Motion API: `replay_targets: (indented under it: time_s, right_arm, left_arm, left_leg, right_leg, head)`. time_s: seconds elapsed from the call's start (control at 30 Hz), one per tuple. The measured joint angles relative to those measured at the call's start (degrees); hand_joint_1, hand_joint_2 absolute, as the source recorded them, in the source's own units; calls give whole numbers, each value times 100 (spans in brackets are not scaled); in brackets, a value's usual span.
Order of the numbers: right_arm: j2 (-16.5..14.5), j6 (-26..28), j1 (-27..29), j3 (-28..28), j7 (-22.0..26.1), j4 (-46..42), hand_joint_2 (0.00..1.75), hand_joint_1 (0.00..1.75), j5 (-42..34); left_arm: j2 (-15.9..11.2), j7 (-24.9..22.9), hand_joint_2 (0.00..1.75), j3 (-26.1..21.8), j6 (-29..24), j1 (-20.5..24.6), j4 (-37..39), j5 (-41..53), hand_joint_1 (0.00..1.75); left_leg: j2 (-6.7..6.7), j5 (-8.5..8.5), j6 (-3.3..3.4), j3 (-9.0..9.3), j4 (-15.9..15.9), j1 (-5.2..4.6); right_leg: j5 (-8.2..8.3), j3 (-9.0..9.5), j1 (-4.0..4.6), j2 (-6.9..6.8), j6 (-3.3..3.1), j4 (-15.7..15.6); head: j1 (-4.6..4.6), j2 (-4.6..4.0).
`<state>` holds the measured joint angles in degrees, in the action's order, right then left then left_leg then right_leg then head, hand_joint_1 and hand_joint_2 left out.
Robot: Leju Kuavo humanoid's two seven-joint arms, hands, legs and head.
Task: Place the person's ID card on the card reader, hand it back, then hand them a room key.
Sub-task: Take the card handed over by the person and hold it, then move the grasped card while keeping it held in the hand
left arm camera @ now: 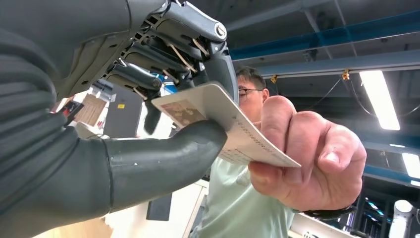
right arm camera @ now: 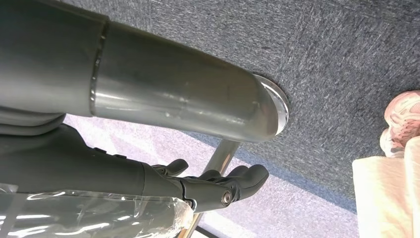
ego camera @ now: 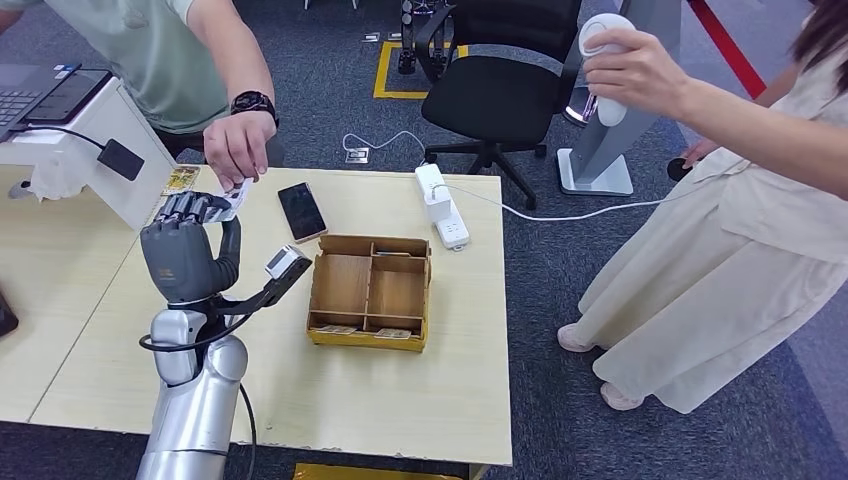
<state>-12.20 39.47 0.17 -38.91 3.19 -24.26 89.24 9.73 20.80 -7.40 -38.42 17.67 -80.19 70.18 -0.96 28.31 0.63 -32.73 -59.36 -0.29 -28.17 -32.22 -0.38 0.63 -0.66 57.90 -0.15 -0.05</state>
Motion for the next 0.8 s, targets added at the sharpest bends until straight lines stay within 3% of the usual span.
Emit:
replay_targets:
  time_s: [0.43,0.63,0.8]
  right_arm:
    - [1,0,-1,0,19,2,0,0,-29]
    - [1,0,-1,0,19,2,0,0,-42]
    - [1,0,9,2,6,0,0,0,-80]
  left_arm:
    - [46,14,175,-25,0,1,1,-40,175]
    - [42,-11,175,-20,0,-6,44,-484,175]
    - [-43,-298,175,167,3,-37,155,-1180,175]
  left_leg:
    - [0,0,0,0,0,0]
    - [-1,0,0,0,0,0]
    - [-1,0,0,0,0,0]
  right_leg:
    - [0,0,0,-1,0,0]
    - [0,0,0,-1,0,0]
    - [0,0,0,0,0,0]
  head:
    - [0,0]
    - [0,0]
    - [-1,-1]
